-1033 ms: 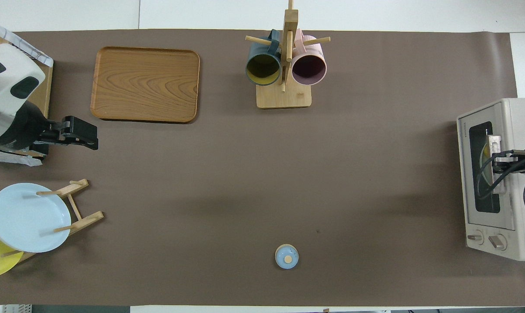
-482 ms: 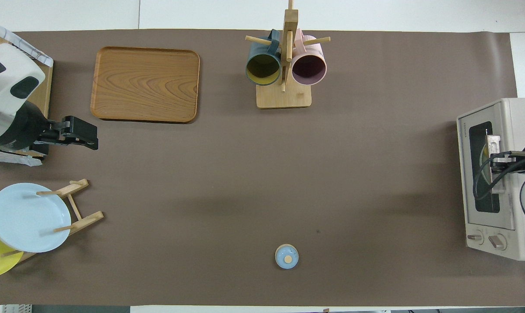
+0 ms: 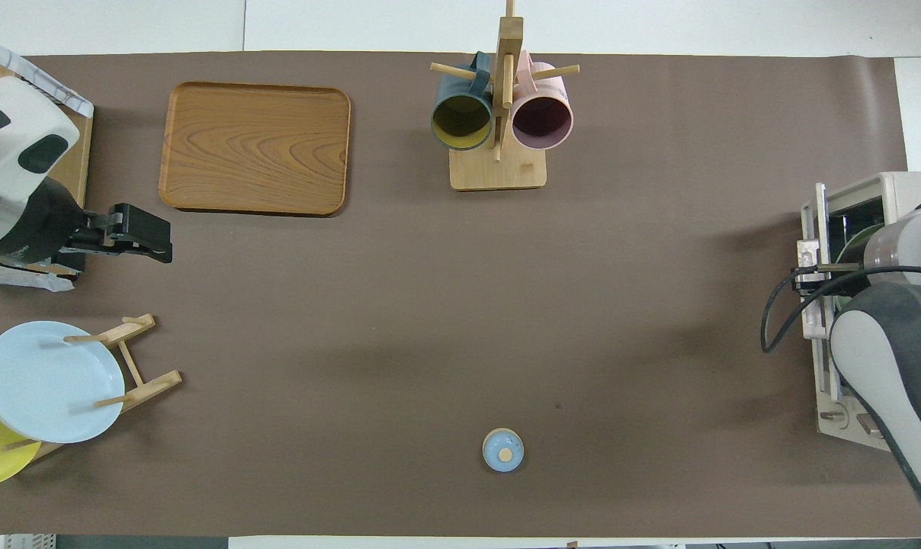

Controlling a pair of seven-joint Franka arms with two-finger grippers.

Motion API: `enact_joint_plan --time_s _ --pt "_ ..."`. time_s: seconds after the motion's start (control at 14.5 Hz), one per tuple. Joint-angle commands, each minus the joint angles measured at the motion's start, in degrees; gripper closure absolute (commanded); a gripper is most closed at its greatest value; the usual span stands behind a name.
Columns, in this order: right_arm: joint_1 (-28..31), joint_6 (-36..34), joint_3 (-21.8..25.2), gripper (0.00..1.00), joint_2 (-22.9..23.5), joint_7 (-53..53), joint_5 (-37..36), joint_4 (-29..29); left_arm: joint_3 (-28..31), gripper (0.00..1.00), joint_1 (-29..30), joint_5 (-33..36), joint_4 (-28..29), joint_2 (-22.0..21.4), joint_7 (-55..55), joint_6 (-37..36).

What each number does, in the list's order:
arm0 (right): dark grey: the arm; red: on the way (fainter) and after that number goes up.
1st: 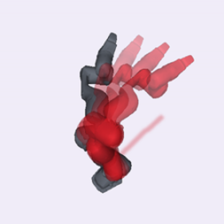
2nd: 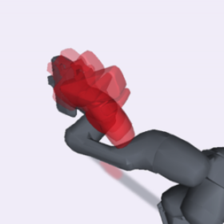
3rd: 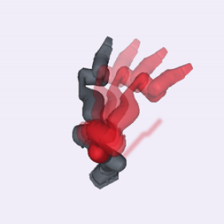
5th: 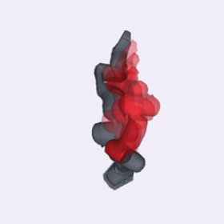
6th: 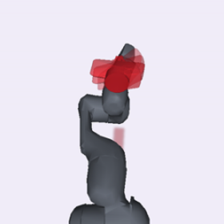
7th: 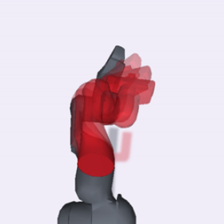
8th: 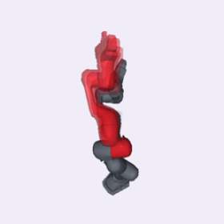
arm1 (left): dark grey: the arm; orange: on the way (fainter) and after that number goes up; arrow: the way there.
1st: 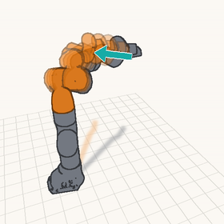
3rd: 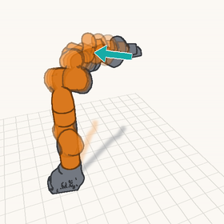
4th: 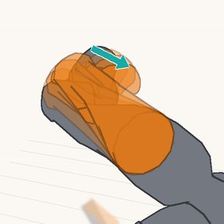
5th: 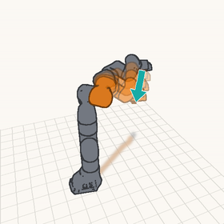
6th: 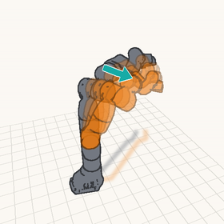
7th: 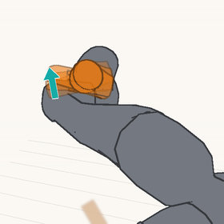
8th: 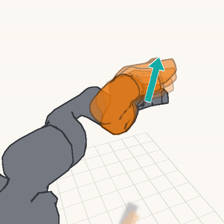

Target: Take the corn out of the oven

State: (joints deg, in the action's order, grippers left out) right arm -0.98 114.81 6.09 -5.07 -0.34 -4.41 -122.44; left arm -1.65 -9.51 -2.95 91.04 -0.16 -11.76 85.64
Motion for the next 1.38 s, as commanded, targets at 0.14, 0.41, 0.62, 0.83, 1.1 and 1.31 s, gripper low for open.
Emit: enact_joint_plan --time_s 0.14,0.41,0.62,0.83,1.1,1.31 --pt "1.24 6.39 0.24 1.00 5.24 -0.10 -0.51 -0.43 -0.19 0.00 0.63 -0.75 1.16 -1.16 0.60 0.32" --pt "-1.13 11.93 0.24 1.00 6.39 -0.01 0.98 -3.32 -0.19 0.00 0.63 -0.75 1.16 -1.16 0.60 0.32" --pt "-2.45 14.47 0.33 1.00 6.83 -0.09 0.98 -4.73 -0.19 0.00 0.63 -0.75 1.16 -1.16 0.60 0.32" --pt "-2.80 18.33 0.24 1.00 6.57 0.25 0.99 -7.80 -0.19 0.00 0.63 -0.75 1.16 -1.16 0.60 0.32" --pt "-3.24 20.72 0.24 1.00 7.27 0.96 0.98 -9.04 -0.19 0.00 0.63 -0.75 1.16 -1.16 0.60 0.32" --pt "-3.42 20.81 0.24 1.00 7.62 1.31 1.07 -9.48 -0.19 0.00 0.63 -0.75 1.16 -1.16 0.60 0.32"
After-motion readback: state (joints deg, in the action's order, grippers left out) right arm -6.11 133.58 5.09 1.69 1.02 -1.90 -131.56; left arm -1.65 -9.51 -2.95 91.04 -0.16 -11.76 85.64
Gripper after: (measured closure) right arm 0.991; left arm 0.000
